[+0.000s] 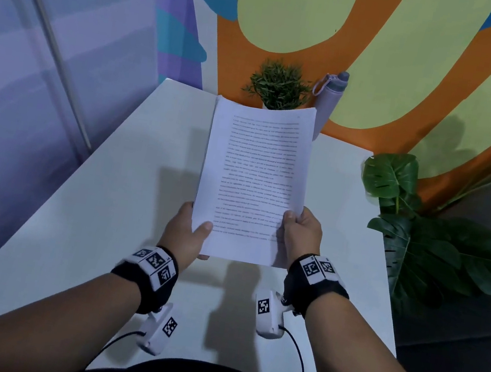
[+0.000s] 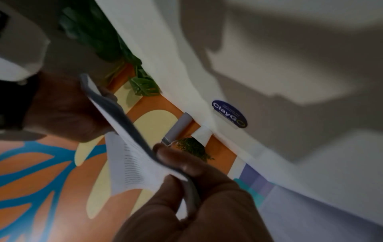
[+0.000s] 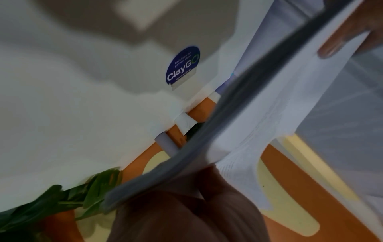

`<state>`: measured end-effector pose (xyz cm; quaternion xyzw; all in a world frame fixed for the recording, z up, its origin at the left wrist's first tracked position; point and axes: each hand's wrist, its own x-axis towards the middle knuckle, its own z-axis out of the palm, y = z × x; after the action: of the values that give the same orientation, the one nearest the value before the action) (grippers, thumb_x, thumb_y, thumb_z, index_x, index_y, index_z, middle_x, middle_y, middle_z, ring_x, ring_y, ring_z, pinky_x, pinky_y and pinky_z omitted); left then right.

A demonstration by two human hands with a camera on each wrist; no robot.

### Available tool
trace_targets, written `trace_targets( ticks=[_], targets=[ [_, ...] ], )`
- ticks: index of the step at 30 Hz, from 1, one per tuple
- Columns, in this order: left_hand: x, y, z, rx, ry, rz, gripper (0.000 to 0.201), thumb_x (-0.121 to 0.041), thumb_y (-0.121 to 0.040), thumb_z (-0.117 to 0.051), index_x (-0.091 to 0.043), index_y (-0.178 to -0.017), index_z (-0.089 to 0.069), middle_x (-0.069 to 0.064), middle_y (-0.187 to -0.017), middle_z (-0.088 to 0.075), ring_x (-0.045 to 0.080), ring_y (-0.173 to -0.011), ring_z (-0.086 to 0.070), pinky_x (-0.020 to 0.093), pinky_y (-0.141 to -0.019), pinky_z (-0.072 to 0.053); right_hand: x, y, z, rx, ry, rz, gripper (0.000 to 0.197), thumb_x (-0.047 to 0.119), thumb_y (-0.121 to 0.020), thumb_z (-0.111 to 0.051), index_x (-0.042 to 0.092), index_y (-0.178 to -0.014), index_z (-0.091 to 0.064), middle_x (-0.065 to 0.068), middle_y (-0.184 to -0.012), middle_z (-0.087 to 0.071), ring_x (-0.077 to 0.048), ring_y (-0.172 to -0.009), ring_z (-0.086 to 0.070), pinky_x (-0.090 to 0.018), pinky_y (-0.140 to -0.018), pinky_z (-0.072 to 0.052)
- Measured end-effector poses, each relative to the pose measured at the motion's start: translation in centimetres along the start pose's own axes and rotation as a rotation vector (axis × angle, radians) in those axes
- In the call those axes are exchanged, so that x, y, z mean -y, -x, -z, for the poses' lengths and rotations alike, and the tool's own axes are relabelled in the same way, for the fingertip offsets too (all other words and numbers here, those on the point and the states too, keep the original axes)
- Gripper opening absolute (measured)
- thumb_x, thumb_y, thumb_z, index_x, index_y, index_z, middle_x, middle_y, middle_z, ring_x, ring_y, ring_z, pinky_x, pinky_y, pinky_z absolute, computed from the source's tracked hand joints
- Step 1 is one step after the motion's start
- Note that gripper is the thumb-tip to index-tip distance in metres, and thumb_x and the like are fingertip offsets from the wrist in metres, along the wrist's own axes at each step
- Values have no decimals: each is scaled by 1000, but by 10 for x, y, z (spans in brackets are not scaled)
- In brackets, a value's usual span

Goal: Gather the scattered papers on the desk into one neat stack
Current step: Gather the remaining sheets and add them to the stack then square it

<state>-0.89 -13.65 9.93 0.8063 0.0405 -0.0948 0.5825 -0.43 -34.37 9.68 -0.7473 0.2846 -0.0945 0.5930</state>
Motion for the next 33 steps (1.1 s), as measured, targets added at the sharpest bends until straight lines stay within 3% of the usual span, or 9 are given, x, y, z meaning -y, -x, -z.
trace_targets(
  ticks=[5, 7, 10, 13, 17, 21, 25, 30, 33],
  targets=[
    [-3, -12, 9, -69, -64, -38, 31, -13, -93, -47, -15, -124, -44, 4, -108, -57, 15, -75, -60, 17, -40, -48, -9, 0, -3, 64, -15, -14, 40, 41, -79, -59, 1, -88, -56, -13, -82, -65, -26, -73, -60, -45, -78, -54],
    [-4, -15, 12, -84, -51, -32, 33, -12, -93, -47, -16, -125, -44, 3, -109, -55, 20, -82, -59, 20, -44, -49, -8, 5, -1, 140, -67, -42, 29, 38, -84, -61, 11, -94, -62, -14, -96, -71, -30, -82, -66, -45, -76, -55],
    [-5, -19, 16, -124, -47, -16, 32, -13, -94, -46, -17, -126, -44, 0, -108, -54, 23, -87, -57, 28, -56, -53, -5, 17, -3, 292, -124, -78, 15, 25, -97, -48, 15, -104, -55, -9, -95, -71, -31, -66, -68, -30, -48, -53],
    [-4, -23, 18, -161, -57, -27, 31, -12, -93, -47, -16, -124, -45, 2, -105, -57, 24, -89, -57, 31, -72, -47, -6, 19, -14, 205, -58, -25, 17, 19, -97, -41, 15, -81, -42, -5, -64, -49, -20, -44, -40, -19, -38, -29],
    [-8, -27, 16, -167, -45, -37, 32, -10, -93, -48, -12, -125, -45, 0, -106, -56, 20, -94, -55, 27, -80, -40, -6, 16, -19, 88, 100, 143, 25, 16, -96, -40, 18, -72, -32, -6, -61, -42, -19, -54, -34, -23, -50, -33],
    [-12, -36, 15, -206, -13, -14, 32, -12, -93, -49, -13, -125, -46, 0, -107, -56, 21, -95, -54, 29, -81, -41, 2, 19, -18, 67, 97, 259, 20, 18, -99, -41, 13, -79, -40, -3, -55, -45, -8, -42, -37, -19, -46, -36],
    [-7, -49, 21, -200, -31, 57, 32, -17, -92, -51, -14, -124, -47, 6, -112, -61, 30, -98, -60, 41, -86, -53, 9, 16, -17, 243, -133, 38, 18, 15, -99, -39, 5, -105, -53, -10, -82, -63, -19, -48, -55, -27, -44, -45],
    [-5, -57, 13, -23, -117, 122, 36, -32, -96, -42, -17, -128, -46, 12, -118, -62, 38, -106, -61, 44, -88, -51, -2, -3, -10, 128, -214, -89, 19, 5, -96, -40, -5, -99, -56, -14, -85, -64, -22, -40, -49, -24, -40, -45],
    [0, -61, 6, 54, -130, 124, 41, -30, -95, -45, -16, -133, -41, 5, -112, -60, 27, -78, -64, 34, -73, -51, -16, -23, 3, 14, -271, -173, 17, 5, -97, -41, 2, -94, -57, -15, -83, -62, -17, -34, -49, -18, -36, -42]
  ],
)
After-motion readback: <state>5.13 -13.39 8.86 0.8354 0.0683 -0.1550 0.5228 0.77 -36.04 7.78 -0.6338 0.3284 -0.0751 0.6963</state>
